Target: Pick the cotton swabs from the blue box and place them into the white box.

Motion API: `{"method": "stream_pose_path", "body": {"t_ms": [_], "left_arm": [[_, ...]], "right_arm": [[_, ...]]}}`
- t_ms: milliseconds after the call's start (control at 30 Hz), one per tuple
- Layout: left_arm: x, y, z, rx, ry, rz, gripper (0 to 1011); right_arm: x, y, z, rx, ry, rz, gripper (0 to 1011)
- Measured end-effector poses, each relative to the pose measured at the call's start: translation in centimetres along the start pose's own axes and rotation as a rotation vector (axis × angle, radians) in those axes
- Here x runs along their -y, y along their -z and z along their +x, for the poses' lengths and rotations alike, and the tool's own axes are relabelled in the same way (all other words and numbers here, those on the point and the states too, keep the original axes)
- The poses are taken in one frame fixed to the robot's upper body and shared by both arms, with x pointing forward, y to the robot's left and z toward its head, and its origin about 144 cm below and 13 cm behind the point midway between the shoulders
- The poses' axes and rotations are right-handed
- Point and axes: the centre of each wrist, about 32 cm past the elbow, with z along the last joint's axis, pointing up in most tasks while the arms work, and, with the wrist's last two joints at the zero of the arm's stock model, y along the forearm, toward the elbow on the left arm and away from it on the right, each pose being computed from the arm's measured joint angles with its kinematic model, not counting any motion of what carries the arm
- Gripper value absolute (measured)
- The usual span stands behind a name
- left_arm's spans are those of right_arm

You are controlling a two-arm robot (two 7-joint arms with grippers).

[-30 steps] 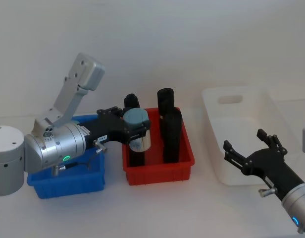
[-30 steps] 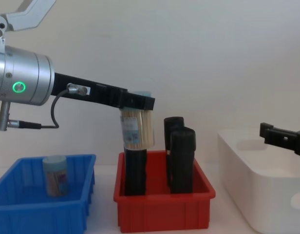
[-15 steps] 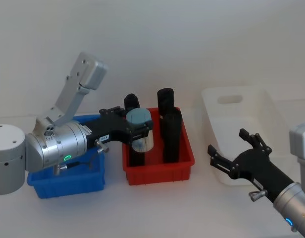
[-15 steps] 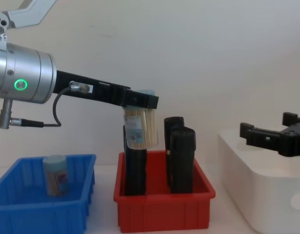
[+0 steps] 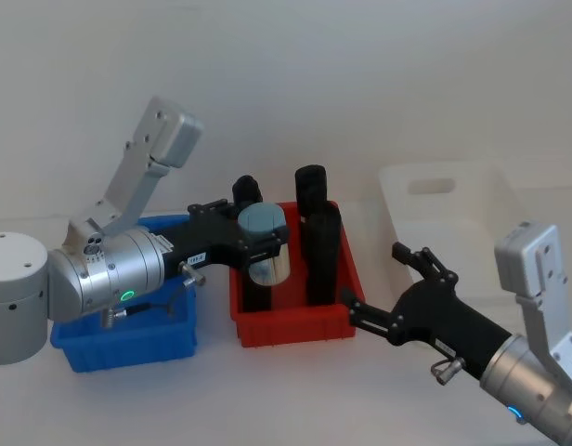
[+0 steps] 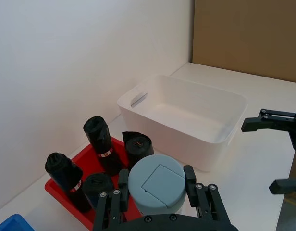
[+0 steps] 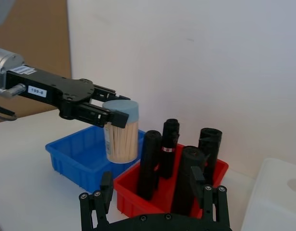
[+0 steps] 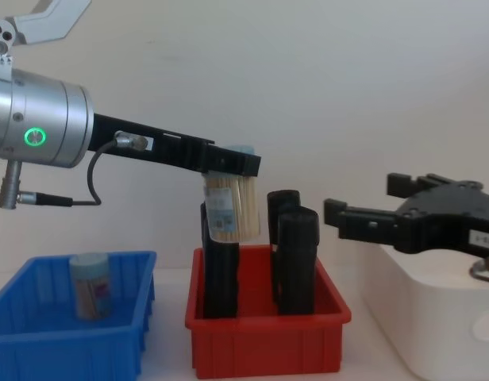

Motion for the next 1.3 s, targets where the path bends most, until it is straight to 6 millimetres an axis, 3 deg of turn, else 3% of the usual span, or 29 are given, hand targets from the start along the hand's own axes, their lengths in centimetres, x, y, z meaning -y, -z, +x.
{"method": "stream_pose_path", "body": {"t_ms": [333, 733, 1300], "left_arm": [[0.0, 0.0, 0.0, 0.0, 0.001, 0.0, 686], [0.0, 0.0, 0.0, 0.0, 0.002, 0.0, 686], [0.0, 0.0, 0.0, 0.0, 0.002, 0.0, 686]], "right_arm": [[-3.1, -0.6, -0.2, 0.032, -0.154, -0.018, 1001], [-6.7, -1.0, -0.8, 0.061, -0.198, -0.072, 1001], [-9.2, -0.8, -1.2, 0.054, -0.148, -0.11, 1001]]}}
